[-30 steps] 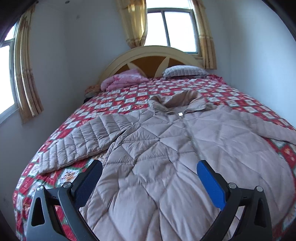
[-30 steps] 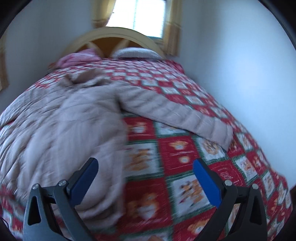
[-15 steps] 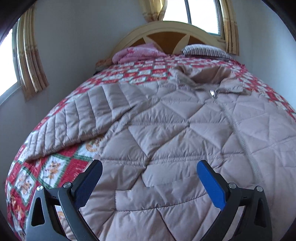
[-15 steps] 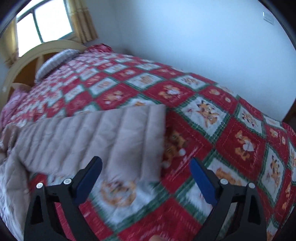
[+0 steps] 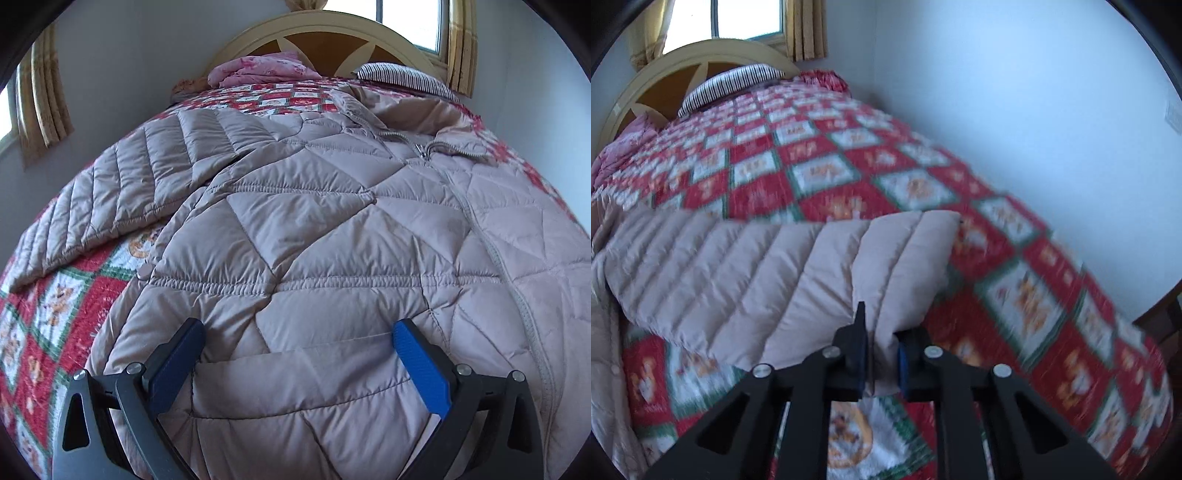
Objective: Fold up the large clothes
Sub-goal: 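Grasp the jacket sleeve cuff with the right gripper and lift it, then carry the sleeve across the jacket body and lay it down with the right gripper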
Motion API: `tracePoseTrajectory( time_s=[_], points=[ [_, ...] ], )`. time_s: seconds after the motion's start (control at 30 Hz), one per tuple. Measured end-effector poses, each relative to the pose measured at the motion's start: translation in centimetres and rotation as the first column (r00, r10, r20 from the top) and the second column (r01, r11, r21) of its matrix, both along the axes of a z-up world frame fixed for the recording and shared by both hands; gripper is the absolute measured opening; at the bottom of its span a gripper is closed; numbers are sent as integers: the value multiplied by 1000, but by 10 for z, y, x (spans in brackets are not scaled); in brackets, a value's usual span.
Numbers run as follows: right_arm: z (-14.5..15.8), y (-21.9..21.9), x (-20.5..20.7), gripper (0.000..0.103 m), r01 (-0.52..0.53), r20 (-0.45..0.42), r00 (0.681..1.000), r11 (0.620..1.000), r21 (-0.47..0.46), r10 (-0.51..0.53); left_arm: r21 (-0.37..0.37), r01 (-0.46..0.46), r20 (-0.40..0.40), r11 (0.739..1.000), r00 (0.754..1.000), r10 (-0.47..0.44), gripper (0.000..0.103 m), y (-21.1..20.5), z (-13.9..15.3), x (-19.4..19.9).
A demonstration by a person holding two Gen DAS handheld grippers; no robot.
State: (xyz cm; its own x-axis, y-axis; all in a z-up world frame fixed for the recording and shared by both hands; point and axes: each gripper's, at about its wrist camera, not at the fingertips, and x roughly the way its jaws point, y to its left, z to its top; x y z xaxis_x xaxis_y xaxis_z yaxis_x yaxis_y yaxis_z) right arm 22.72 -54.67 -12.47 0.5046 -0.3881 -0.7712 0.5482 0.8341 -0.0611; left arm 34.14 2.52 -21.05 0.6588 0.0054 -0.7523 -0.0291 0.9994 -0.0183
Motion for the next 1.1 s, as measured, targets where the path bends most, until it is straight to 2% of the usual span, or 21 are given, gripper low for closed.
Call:
tracePoseTrajectory(
  time_s=[0.17, 0.37, 0.43, 0.57, 0.67, 0.83, 0.93, 0.97, 1.1],
  points=[
    [50, 19, 23, 13, -35, 53, 998, 994, -107, 41, -10, -4, 1, 1000, 1000, 4, 102, 2, 0, -3],
    [122, 79, 45, 13, -122, 153, 974, 954, -273, 169, -39, -6, 4, 999, 1000, 6, 102, 5, 1, -5],
    [143, 108, 50, 13, -162, 176, 957, 928, -336, 231, -49, -6, 6, 999, 1000, 6, 102, 6, 1, -5],
    [173, 176, 59, 13, -248, 194, 907, 847, -470, 373, -71, -5, 11, 997, 1000, 6, 102, 8, 1, -5],
    [182, 225, 67, 12, -315, 187, 858, 777, -545, 479, -81, -6, 14, 997, 1000, 7, 102, 9, 2, -7],
    [180, 303, 83, 12, -420, 144, 767, 659, -624, 626, -101, -8, 20, 995, 1000, 11, 102, 12, 3, -8],
    [165, 343, 92, 12, -478, 112, 713, 597, -645, 692, -115, -10, 24, 993, 1000, 13, 102, 14, 3, -9],
    [155, 361, 98, 12, -503, 94, 689, 568, -652, 718, -120, -10, 25, 993, 1000, 13, 102, 14, 3, -10],
    [118, 414, 107, 12, -581, 34, 623, 492, -648, 781, -136, -16, 29, 991, 999, 20, 102, 17, 3, -11]
  ],
)
